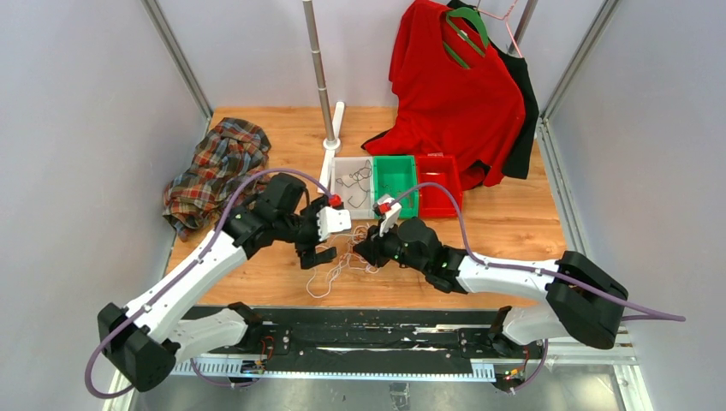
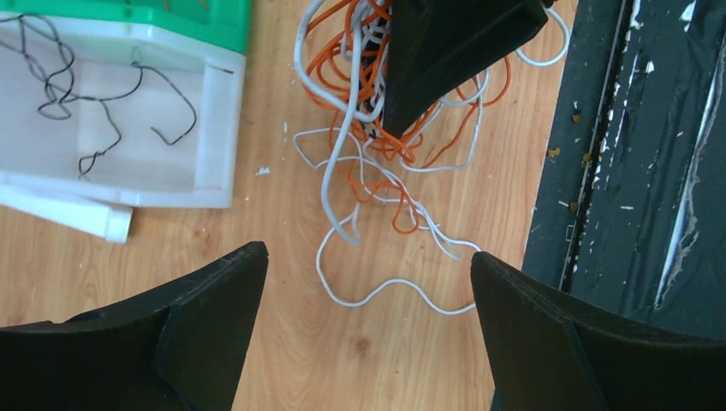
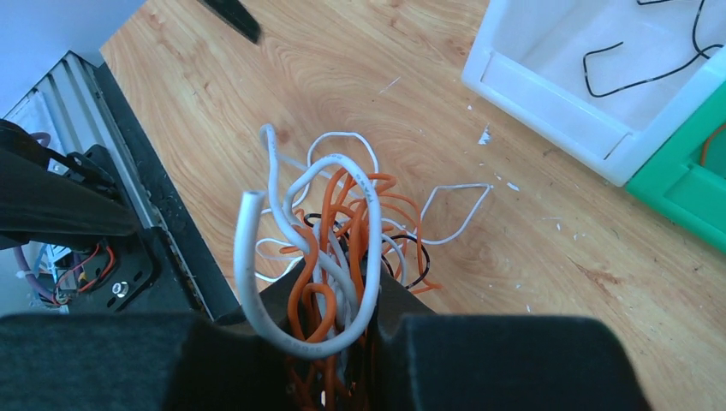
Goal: Untangle the cables
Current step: Untie the cable.
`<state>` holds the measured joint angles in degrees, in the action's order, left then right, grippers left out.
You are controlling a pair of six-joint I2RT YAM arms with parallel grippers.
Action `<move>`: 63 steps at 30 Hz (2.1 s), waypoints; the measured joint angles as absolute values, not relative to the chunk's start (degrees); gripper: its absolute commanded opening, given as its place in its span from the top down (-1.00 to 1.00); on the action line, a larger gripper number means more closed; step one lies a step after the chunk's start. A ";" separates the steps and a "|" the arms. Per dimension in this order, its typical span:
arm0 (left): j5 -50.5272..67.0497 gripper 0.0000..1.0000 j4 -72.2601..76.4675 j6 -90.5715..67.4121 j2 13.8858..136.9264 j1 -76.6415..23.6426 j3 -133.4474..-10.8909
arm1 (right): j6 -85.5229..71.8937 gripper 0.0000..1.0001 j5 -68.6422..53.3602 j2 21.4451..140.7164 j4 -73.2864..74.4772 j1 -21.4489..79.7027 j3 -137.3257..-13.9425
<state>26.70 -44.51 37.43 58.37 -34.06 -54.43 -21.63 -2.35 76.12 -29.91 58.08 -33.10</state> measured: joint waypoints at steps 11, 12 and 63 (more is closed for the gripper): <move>26.85 0.18 -41.54 41.54 65.58 -35.81 -56.25 | -21.69 0.74 -4.99 76.23 -29.74 58.11 -33.93; 26.83 0.14 -41.32 41.58 65.65 -35.81 -56.25 | -21.69 0.74 -5.08 76.23 -29.74 58.11 -33.98; 24.80 0.99 -49.87 36.18 59.86 -38.37 -64.14 | -24.32 -0.14 -2.00 77.93 -36.07 58.76 -35.88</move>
<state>24.80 -49.87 36.18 59.86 -38.37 -64.14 -24.32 -2.00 77.93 -36.07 58.76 -35.88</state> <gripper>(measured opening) 0.020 0.568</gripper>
